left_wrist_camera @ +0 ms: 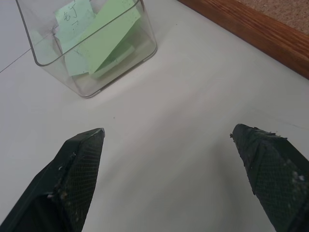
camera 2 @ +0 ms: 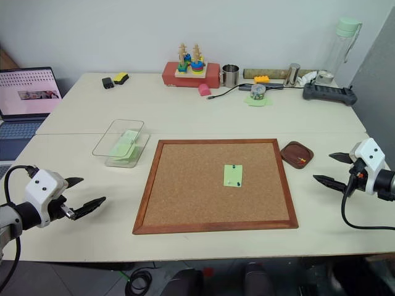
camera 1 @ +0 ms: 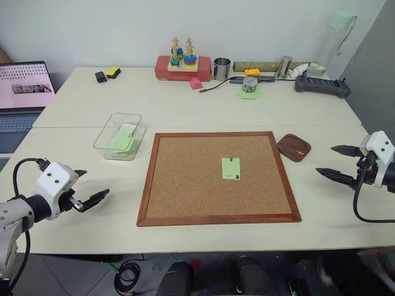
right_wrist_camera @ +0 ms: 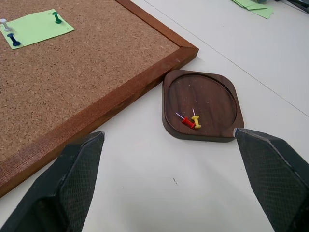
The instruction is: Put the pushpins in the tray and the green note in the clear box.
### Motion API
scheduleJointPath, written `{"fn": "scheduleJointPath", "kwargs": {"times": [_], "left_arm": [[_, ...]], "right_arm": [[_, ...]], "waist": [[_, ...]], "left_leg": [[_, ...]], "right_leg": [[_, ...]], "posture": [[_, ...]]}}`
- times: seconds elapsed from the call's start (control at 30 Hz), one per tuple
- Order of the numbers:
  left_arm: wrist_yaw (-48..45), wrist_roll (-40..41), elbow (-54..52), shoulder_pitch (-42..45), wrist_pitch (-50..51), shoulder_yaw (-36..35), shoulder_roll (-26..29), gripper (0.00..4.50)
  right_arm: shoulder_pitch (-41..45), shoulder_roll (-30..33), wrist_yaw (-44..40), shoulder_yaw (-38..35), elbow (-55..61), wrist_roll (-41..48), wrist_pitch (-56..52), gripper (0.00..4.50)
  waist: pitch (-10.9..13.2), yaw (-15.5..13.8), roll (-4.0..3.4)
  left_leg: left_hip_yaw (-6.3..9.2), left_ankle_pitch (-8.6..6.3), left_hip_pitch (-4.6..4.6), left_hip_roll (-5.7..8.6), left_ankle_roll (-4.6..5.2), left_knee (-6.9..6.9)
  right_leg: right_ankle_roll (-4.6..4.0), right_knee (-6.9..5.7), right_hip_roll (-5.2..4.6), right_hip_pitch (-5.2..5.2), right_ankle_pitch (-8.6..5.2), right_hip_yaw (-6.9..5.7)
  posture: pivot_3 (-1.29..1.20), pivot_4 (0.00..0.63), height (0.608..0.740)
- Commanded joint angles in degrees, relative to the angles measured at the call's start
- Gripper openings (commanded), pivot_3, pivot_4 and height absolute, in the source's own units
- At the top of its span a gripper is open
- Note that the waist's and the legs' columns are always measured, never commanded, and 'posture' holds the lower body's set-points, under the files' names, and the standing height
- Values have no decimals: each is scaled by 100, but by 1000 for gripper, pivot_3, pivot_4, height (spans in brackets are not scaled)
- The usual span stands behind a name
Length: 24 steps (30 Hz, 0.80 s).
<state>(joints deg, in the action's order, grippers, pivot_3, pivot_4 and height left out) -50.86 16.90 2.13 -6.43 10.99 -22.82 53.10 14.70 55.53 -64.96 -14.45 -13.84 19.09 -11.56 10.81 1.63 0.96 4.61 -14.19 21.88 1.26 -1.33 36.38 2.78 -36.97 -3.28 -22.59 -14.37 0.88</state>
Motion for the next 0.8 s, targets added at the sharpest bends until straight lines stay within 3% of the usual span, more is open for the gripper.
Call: {"fn": "scheduleJointPath", "kwargs": {"times": [0.03,0.8], "left_arm": [[-69,117,-139,55,-31,-223,33,4493],[-277,521,-297,104,543,-390,-17,4493]], "right_arm": [[40,103,-26,-120,59,7,91,4500],[212,47,-33,-32,63,3,113,4500]], "waist": [[0,0,0],[0,2,0]], "left_leg": [[0,0,0,0,0,0],[-8,0,-1,-1,0,0]], "right_leg": [[-1,0,0,0,1,0],[-11,-3,1,-1,8,0]], "posture": [[0,150,740],[0,150,740]]}}
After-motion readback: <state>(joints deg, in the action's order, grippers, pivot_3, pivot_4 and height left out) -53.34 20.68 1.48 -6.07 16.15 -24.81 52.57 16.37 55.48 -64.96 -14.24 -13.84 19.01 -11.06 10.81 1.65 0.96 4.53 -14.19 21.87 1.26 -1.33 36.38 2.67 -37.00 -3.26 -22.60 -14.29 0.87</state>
